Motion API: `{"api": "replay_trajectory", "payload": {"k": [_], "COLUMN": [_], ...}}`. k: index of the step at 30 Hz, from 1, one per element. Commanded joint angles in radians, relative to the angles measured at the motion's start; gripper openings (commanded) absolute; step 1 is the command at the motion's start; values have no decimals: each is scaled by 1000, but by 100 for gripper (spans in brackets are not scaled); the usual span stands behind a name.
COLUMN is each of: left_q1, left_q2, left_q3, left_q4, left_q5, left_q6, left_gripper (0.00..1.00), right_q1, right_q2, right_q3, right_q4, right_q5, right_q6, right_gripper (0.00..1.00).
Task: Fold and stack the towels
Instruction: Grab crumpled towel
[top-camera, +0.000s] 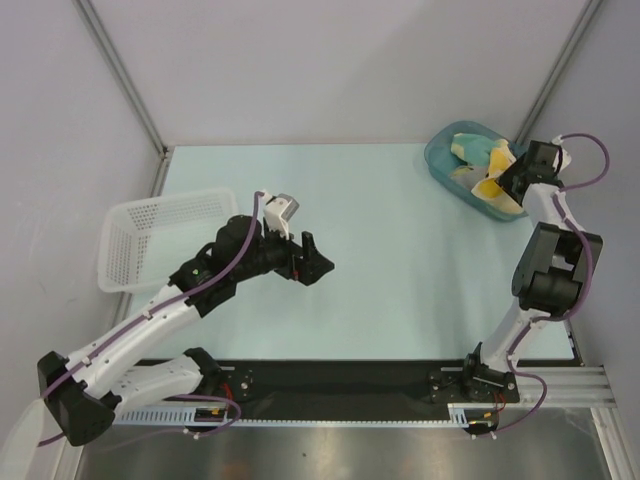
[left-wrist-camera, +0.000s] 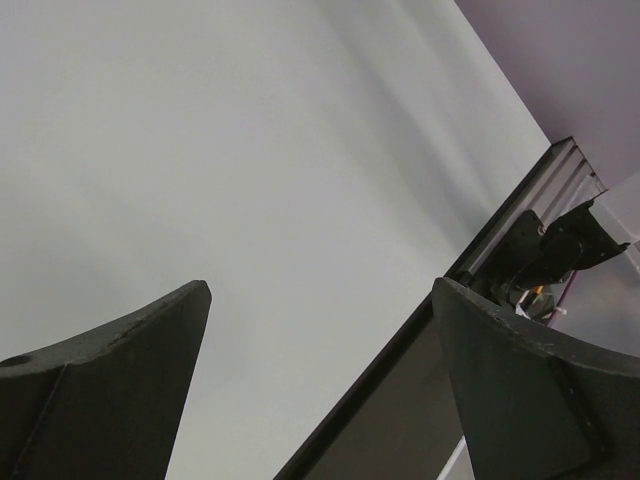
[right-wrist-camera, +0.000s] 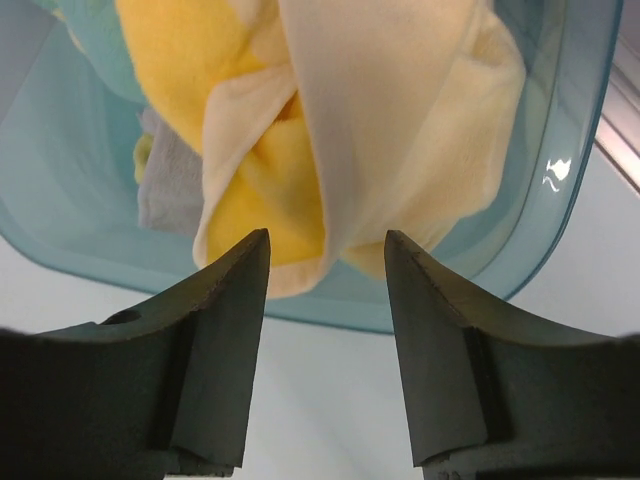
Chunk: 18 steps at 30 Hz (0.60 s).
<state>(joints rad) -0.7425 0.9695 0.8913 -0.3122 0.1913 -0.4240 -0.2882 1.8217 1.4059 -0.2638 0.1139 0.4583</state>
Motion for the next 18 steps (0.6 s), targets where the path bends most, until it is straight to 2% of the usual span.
{"api": "replay_trajectory", "payload": {"k": [1, 4, 7, 11, 15, 18], "left_q1": [6, 6, 6, 6, 6, 6], "left_q2": [20, 35, 46, 54, 35, 12], "left_q3": [12, 23, 21, 28, 32, 49], "left_q4": [29, 13, 19, 18, 19, 19], "left_q5": [-6, -41, -62, -44, -29, -38], "left_q6": [43, 53, 47, 28, 8, 2], "left_gripper": [100, 100, 100, 100, 100, 100], "right_q1": [-32, -40, -42, -51, -51, -39], "right_q2": [51, 88, 106, 113, 48, -65], "right_q3": [68, 80, 91, 160, 278, 346], "right_q4": [81, 106, 127, 86, -44, -89], "right_q5": [-16, -36, -56, -66, -100, -192], "right_q6": [-7, -16, -33, -64, -92, -96], "right_gripper": [54, 48, 34, 0, 0, 0]}}
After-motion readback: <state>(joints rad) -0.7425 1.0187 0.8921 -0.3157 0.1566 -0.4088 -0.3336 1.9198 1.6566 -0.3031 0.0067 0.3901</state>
